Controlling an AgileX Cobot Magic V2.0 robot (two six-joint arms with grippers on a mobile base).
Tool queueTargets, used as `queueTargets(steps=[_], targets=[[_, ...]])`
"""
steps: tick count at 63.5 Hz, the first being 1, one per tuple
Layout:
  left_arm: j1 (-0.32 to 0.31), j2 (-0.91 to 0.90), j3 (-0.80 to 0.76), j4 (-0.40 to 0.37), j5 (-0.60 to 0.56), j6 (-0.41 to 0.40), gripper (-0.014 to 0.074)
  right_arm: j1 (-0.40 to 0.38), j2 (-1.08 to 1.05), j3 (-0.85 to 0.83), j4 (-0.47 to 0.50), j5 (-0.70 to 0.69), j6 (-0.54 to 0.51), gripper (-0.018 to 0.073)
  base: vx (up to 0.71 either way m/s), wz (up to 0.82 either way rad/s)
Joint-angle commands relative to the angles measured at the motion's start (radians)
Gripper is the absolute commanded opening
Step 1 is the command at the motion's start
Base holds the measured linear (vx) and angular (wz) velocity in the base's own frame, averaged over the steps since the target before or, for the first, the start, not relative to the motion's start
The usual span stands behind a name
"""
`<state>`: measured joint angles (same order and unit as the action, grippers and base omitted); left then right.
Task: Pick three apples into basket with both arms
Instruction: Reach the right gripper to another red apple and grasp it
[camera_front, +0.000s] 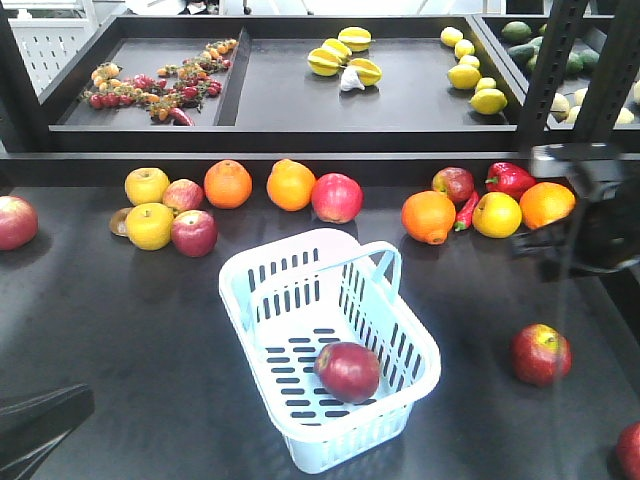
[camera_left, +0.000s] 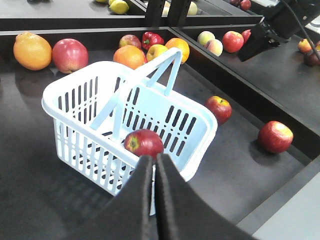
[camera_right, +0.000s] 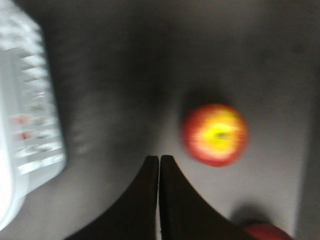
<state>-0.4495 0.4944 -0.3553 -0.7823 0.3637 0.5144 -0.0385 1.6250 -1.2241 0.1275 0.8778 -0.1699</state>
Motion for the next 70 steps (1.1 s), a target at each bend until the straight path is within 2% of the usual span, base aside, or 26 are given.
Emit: queueTargets(steps=[1,8,10,22,28,31,53,70], targets=[[-0.006,-0.001,-0.024,-0.028,-0.052,-0.006,-0.0008,-0.057,0.003,-0.068,-0.014,-0.024,0.011,0.0015,0.00,0.00],[-0.006,-0.001,-0.024,-0.028,-0.052,-0.006,-0.0008,-0.081,0.076,-0.149,-0.018,0.038,-0.015,0.0097,0.00,0.00],[-0.006,-0.001,-0.024,-0.028,-0.052,-0.006,-0.0008,-0.081,0.104,-0.174,-0.022,0.067,-0.022,0.0144,0.00,0.00],[-0.006,-0.001,-0.024,-0.028,-0.052,-0.006,-0.0008,-0.077,0.244,-0.299,-0.033,0.188,-0.037,0.0533,0.00,0.00],[-0.006,-0.001,-0.024,-0.028,-0.051,-0.006,-0.0008,-0.077,0.292,-0.320,-0.039,0.202,-0.009,0.0686,0.00,0.00],[-0.006,-0.001,-0.024,-0.028,-0.051,-0.006,-0.0008,-0.077,0.315,-0.327,-0.048,0.204,0.003,0.0729,0.00,0.00],[-0.006,-0.001,-0.024,-0.028,-0.051,-0.006,-0.0008,-0.077,0.418,-0.328,-0.127,0.210,0.041,0.0689,0.00,0.00],[-0.006,-0.001,-0.024,-0.028,-0.051,-0.006,-0.0008,-0.077,0.496,-0.328,-0.120,0.162,0.044,0.0665,0.00,0.00]])
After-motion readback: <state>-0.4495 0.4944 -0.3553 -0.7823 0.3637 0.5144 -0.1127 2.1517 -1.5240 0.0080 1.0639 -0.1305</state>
